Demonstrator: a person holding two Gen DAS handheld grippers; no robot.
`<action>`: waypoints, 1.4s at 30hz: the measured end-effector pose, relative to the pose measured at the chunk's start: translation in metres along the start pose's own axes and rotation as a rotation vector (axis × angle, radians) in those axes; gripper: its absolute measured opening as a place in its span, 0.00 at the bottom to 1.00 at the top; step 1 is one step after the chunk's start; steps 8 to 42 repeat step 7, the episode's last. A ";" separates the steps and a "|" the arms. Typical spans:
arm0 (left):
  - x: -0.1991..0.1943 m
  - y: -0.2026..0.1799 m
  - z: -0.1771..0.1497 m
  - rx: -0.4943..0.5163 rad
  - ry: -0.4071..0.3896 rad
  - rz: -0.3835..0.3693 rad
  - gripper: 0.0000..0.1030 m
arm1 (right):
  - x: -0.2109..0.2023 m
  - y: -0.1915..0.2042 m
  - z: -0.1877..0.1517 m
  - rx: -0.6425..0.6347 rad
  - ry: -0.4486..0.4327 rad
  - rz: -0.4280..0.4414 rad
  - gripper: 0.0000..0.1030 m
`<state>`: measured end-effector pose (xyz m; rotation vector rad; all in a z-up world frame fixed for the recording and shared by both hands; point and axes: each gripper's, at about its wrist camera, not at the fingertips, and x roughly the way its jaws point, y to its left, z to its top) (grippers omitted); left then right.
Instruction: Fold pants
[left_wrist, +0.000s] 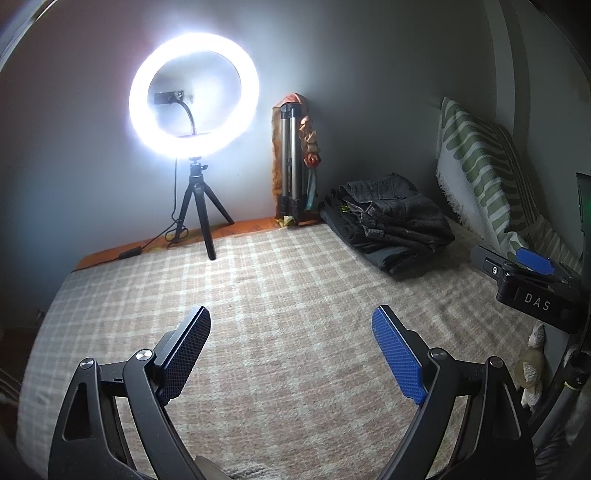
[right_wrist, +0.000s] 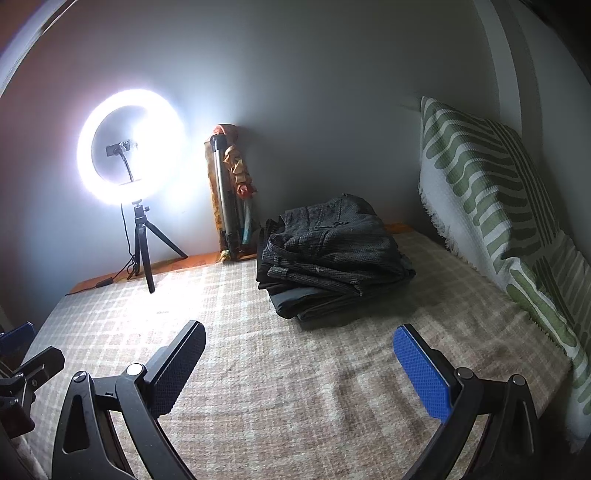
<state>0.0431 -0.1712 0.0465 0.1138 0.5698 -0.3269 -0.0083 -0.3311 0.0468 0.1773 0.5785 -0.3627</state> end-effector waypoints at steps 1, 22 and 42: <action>0.000 0.001 0.000 -0.003 0.000 0.001 0.87 | 0.000 0.001 0.000 -0.001 0.000 0.000 1.00; -0.004 0.005 -0.001 -0.009 -0.017 0.001 0.87 | 0.003 0.004 -0.001 -0.007 0.004 0.005 1.00; -0.004 0.005 -0.001 -0.009 -0.017 0.001 0.87 | 0.003 0.004 -0.001 -0.007 0.004 0.005 1.00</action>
